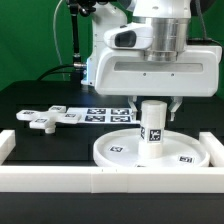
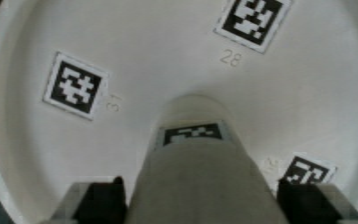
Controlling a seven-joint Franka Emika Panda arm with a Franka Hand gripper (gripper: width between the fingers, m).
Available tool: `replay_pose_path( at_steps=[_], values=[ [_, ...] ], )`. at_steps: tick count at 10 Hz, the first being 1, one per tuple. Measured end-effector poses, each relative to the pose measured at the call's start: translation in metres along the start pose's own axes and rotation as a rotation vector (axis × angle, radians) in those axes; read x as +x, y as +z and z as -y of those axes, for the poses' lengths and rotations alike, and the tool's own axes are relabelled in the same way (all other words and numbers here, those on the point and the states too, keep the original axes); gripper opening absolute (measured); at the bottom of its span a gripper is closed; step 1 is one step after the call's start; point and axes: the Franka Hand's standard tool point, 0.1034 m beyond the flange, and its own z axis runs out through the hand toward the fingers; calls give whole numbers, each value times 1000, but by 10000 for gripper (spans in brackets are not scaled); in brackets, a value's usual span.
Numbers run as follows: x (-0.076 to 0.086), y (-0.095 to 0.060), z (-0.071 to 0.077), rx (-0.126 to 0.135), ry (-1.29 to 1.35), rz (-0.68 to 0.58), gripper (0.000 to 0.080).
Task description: Assemble round table
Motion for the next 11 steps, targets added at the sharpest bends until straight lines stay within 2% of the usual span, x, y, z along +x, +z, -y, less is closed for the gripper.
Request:
replay_pose_path(
  at_steps=[3,8,9,11],
  values=[
    [0,0,1,27,333,9,409],
    [0,0,2,46,549,20,409],
    [0,0,2,56,638,24,409],
    [0,0,1,102,868,31,409]
  ],
)
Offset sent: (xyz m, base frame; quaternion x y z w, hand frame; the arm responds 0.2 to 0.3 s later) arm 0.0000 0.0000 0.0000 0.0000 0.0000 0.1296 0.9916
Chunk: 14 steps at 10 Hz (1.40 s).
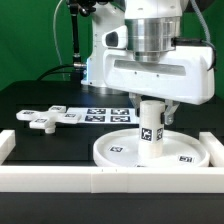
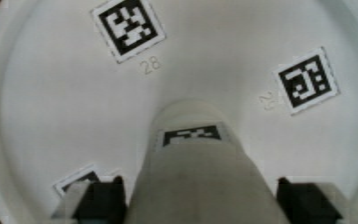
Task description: Assemble round table
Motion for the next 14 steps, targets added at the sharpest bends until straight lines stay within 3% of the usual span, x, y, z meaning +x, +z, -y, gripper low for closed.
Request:
replay_pose_path(
  at_steps=[4,8,11,12,13,14],
  values=[
    [0,0,2,57,403,58,409],
    [1,0,3,73,774,101,409],
    [1,-1,4,77,774,103,409],
    [1,-1,4,77,733,102,577],
    [-3,-2,5,61,697,115,629],
    [-2,-2,6,66,618,113,629]
  ],
)
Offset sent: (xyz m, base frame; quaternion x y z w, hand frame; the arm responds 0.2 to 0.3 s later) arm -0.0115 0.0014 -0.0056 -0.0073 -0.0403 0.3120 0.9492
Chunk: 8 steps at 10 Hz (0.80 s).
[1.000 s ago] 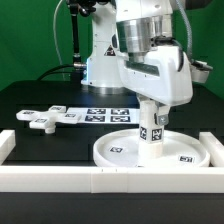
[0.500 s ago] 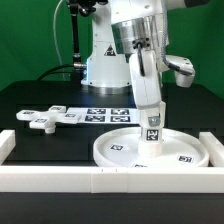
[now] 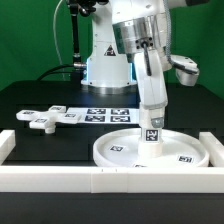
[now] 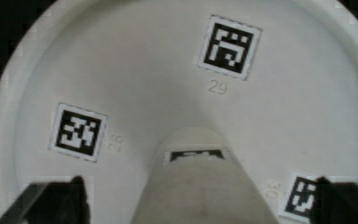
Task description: Assemble round table
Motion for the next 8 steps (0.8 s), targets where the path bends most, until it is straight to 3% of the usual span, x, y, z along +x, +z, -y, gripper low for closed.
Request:
replay_pose_path(
  at_steps=[3,5,8],
  values=[
    [0,0,-1,-5,-248,0,645],
    [-1,-1,0,-29,-504,-6,649],
    [-1,-4,4,-38,-796,-24,649]
  ],
)
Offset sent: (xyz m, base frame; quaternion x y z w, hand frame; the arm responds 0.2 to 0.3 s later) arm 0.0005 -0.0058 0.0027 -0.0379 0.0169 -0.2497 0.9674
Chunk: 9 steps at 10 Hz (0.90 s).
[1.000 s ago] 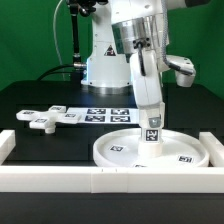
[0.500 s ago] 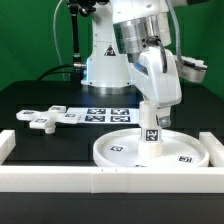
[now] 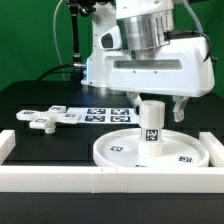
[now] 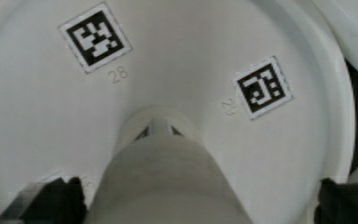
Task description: Assemble round table
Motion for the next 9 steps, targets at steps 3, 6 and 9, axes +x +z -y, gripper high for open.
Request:
replay_pose_path(
  at_steps=[3,6,9],
  values=[
    [0,1,-1,-1,-220,1,649],
    [8,-2,-1,-44,-640,-19,649],
    [11,-2,-2,-55,-898,-21,649]
  ],
)
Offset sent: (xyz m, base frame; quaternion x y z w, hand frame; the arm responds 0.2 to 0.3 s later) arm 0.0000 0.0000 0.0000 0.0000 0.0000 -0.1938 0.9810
